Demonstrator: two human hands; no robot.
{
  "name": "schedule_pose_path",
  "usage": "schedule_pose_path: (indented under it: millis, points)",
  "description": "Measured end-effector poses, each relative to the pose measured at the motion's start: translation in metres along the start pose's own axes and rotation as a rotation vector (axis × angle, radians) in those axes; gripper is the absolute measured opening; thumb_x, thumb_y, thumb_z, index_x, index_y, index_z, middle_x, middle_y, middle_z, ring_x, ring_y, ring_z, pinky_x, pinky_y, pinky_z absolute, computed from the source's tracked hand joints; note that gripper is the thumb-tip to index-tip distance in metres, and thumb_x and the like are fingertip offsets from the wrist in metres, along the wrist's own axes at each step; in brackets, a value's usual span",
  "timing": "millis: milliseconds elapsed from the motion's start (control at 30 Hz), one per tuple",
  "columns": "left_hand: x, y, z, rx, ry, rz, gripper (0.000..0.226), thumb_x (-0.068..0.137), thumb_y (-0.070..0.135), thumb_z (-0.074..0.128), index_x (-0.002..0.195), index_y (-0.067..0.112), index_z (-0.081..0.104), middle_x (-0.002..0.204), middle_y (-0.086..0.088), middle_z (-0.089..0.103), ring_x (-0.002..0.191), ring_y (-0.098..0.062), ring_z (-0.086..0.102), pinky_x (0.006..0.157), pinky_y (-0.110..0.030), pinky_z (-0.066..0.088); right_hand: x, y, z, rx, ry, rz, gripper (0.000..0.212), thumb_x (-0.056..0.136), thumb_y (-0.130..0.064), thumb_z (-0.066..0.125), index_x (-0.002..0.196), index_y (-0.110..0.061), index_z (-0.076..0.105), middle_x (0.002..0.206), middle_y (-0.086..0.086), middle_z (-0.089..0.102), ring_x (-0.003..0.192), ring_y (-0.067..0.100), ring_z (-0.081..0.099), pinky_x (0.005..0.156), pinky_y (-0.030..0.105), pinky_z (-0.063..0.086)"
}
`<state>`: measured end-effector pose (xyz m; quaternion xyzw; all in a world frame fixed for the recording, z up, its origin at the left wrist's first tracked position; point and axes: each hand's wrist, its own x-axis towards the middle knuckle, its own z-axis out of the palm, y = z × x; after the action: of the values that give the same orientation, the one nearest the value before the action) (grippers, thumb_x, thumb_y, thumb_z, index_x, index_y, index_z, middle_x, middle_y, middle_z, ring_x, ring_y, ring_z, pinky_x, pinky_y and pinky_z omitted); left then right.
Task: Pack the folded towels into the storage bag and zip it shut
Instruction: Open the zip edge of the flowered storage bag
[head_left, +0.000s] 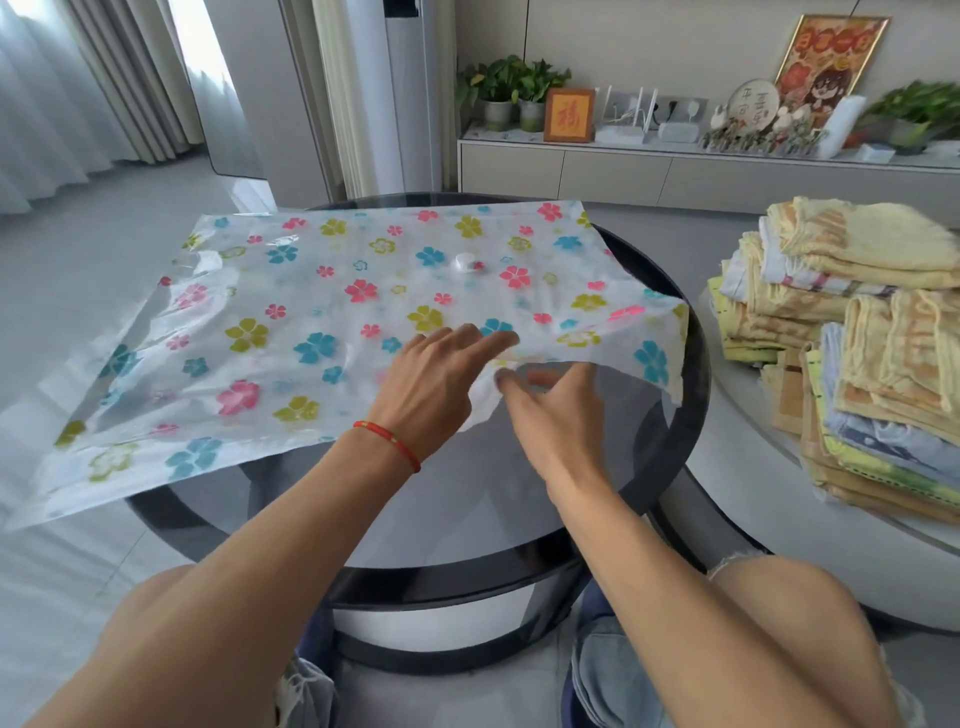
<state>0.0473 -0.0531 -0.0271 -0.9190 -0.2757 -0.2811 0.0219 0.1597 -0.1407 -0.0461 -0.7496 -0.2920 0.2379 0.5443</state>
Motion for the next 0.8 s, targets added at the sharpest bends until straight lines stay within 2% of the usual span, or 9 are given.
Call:
schedule_pose_path:
  millis: [67, 133, 233, 367, 433, 533, 600, 700, 800]
  points:
    - [-0.003, 0.005, 0.001, 0.010, -0.033, 0.025, 0.050, 0.090, 0.004, 0.040, 0.129, 0.024, 0.063, 0.098, -0.006, 0.066, 0.081, -0.030, 0.061, 0.067, -0.040, 0.043, -0.002, -0.005, -0.002, 0.138, 0.080, -0.022, 0.052, 0.083, -0.036, 0.076, 0.124, -0.016, 0.050, 0.122, -0.003, 0.066, 0.100, 0.016, 0.070, 0.076, 0.033, 0.063]
    - [-0.003, 0.009, 0.002, 0.002, -0.055, 0.021, 0.033, 0.098, 0.020, 0.045, 0.123, 0.027, 0.066, 0.092, -0.004, 0.064, 0.078, -0.027, 0.061, 0.069, -0.041, 0.043, -0.003, -0.008, -0.004, 0.158, 0.100, -0.027, 0.046, 0.087, -0.028, 0.074, 0.124, -0.016, 0.048, 0.125, 0.001, 0.064, 0.096, 0.021, 0.074, 0.080, 0.038, 0.065]
    - [0.000, 0.009, 0.003, 0.029, -0.075, 0.023, 0.026, 0.103, 0.038, 0.045, 0.110, 0.031, 0.069, 0.083, 0.000, 0.060, 0.073, -0.025, 0.059, 0.067, -0.040, 0.040, -0.003, -0.004, -0.007, 0.121, 0.092, -0.063, 0.037, 0.090, -0.019, 0.073, 0.116, -0.019, 0.046, 0.115, 0.002, 0.066, 0.088, 0.016, 0.074, 0.068, 0.021, 0.063]
    - [0.004, 0.007, 0.002, 0.056, -0.028, -0.051, 0.019, 0.101, 0.028, 0.054, 0.099, 0.024, 0.073, 0.087, 0.000, 0.066, 0.075, -0.029, 0.062, 0.066, -0.038, 0.042, 0.000, 0.005, -0.012, -0.023, 0.020, -0.050, 0.046, 0.085, -0.011, 0.075, 0.122, -0.020, 0.049, 0.102, -0.007, 0.066, 0.090, 0.013, 0.070, 0.056, 0.005, 0.048]
    - [0.008, 0.003, -0.001, 0.052, 0.019, -0.102, 0.019, 0.100, 0.025, 0.056, 0.098, 0.021, 0.075, 0.094, 0.000, 0.069, 0.080, -0.030, 0.061, 0.067, -0.039, 0.044, 0.002, 0.012, -0.015, -0.191, -0.043, 0.018, 0.035, 0.086, -0.010, 0.073, 0.113, -0.017, 0.052, 0.106, 0.002, 0.066, 0.089, 0.018, 0.067, 0.055, 0.013, 0.047]
    - [0.012, -0.003, -0.004, 0.059, 0.085, -0.130, 0.017, 0.099, 0.017, 0.060, 0.100, 0.013, 0.077, 0.103, -0.002, 0.070, 0.088, -0.029, 0.058, 0.068, -0.044, 0.050, 0.005, 0.017, -0.018, -0.342, -0.137, 0.099, 0.025, 0.088, -0.013, 0.068, 0.106, -0.017, 0.052, 0.111, 0.007, 0.066, 0.090, 0.025, 0.070, 0.067, 0.034, 0.061]
    - [0.012, -0.003, -0.003, 0.027, 0.065, -0.075, 0.017, 0.096, 0.006, 0.062, 0.104, 0.008, 0.077, 0.102, -0.007, 0.072, 0.088, -0.032, 0.062, 0.069, -0.045, 0.052, 0.004, 0.012, -0.021, -0.376, -0.157, 0.081, 0.029, 0.089, -0.023, 0.067, 0.111, -0.016, 0.049, 0.112, 0.006, 0.065, 0.092, 0.024, 0.066, 0.069, 0.035, 0.056]
    - [0.008, 0.004, -0.002, -0.011, -0.006, 0.008, 0.053, 0.082, -0.014, 0.057, 0.124, 0.014, 0.070, 0.087, -0.009, 0.072, 0.079, -0.033, 0.064, 0.067, -0.040, 0.048, 0.003, 0.001, -0.024, -0.239, -0.032, 0.007, 0.057, 0.085, -0.040, 0.070, 0.127, -0.012, 0.044, 0.123, 0.008, 0.064, 0.109, 0.030, 0.064, 0.089, 0.045, 0.056]
    - [0.003, 0.009, -0.002, 0.023, -0.048, 0.045, 0.072, 0.075, -0.014, 0.048, 0.133, 0.028, 0.062, 0.086, -0.004, 0.069, 0.080, -0.030, 0.064, 0.067, -0.039, 0.046, 0.004, -0.008, -0.028, -0.060, 0.159, -0.056, 0.064, 0.086, -0.034, 0.073, 0.135, -0.014, 0.038, 0.134, 0.006, 0.058, 0.118, 0.027, 0.062, 0.098, 0.045, 0.056]
